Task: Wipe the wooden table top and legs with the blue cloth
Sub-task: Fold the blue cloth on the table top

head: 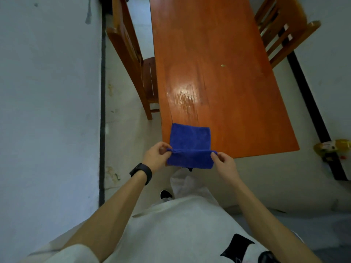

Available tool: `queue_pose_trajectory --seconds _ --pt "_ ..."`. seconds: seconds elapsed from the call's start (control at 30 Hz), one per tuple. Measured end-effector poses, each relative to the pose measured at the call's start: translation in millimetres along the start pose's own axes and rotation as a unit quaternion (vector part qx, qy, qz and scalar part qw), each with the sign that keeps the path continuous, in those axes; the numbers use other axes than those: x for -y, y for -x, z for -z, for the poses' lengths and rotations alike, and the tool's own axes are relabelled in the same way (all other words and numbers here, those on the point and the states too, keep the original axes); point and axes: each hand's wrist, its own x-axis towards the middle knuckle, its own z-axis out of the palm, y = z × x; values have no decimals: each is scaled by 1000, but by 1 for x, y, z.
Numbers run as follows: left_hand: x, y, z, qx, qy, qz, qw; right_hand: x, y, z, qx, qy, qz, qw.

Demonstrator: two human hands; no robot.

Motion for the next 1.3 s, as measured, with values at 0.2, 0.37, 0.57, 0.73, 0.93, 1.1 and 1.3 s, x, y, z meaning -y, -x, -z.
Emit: queue_pose_trajectory --seconds 0.2,0.37,0.57,0.73,0.93,1.1,1.3 --pt "-34 -54 3 -46 45 61 996 22 -62 -5 -14 18 -32 999" --pt "-55 -92 0 -46 24 87 995 27 -102 -5 -15 45 -60 997" --pt "-66 -122 -6 -43 -19 107 993 34 -121 1 10 92 -60 994" --pt "-68 -130 -7 -17 -183 77 980 33 -131 -3 -8 177 -58 982" --pt "-44 -107 -23 -65 -444 -290 845 37 -88 -27 -150 316 172 921" --pt "-1 -101 -46 58 -488 -252 834 6 -76 -51 40 443 194 874" --pt "3 -101 -28 93 -520 -221 820 -4 -74 -42 32 489 84 867"
